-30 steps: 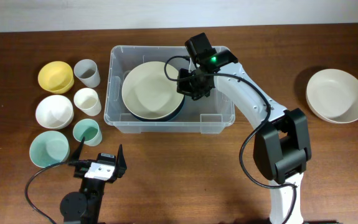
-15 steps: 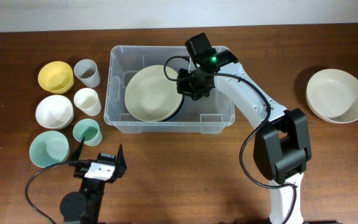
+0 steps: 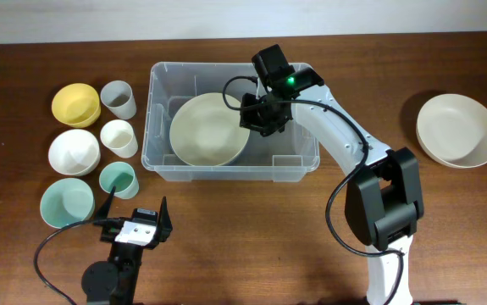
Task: Pack container
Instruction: 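Lower the cream bowl into the teal bowl and open the right gripper, then move the right gripper to the remaining cream bowl and grasp its rim, then carry the second cream bowl with the right gripper into the bin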
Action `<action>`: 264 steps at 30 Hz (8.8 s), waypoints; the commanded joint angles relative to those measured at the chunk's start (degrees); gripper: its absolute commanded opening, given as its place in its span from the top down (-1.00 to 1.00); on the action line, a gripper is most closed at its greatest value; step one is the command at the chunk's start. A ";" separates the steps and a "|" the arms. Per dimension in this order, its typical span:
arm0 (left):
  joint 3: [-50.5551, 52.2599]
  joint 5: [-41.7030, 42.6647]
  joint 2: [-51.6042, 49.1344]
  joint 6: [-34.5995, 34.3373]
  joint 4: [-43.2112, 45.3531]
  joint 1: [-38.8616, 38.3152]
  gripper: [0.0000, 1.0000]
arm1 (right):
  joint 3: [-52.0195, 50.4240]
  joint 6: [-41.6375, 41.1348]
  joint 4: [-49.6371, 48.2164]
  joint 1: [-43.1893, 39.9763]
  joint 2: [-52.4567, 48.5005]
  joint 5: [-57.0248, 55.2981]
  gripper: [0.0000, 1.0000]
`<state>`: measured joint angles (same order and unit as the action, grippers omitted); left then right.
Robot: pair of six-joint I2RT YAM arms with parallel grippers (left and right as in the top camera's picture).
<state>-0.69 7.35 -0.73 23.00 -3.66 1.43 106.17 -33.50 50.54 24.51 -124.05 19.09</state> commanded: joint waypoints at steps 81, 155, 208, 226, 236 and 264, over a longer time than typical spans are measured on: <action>0.17 0.79 0.22 0.68 -0.24 0.28 -0.99 | -3.56 0.02 -2.36 -0.15 -0.09 -3.54 0.89; 0.17 0.79 0.22 0.68 -0.24 0.28 -0.99 | -1.86 -12.24 32.37 -56.83 28.83 -24.26 -0.98; 0.15 0.79 0.22 0.70 -0.24 0.28 -0.99 | -27.74 -1.22 -11.85 -63.87 9.29 -11.76 -0.18; 0.17 0.76 0.22 0.70 -0.24 0.28 -0.99 | -27.76 -1.22 -12.92 -63.87 8.09 -11.78 -0.10; 0.17 0.76 0.22 0.68 -0.26 0.28 -0.99 | -27.74 -1.25 -14.78 -63.87 6.38 -11.78 0.31; 0.15 0.79 0.22 0.70 -0.24 0.28 -0.99 | -3.85 11.45 4.37 -57.53 19.08 25.99 0.93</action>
<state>-0.69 7.35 -0.73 23.00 -3.66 1.43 97.03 -27.68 51.68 -37.60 -112.33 36.62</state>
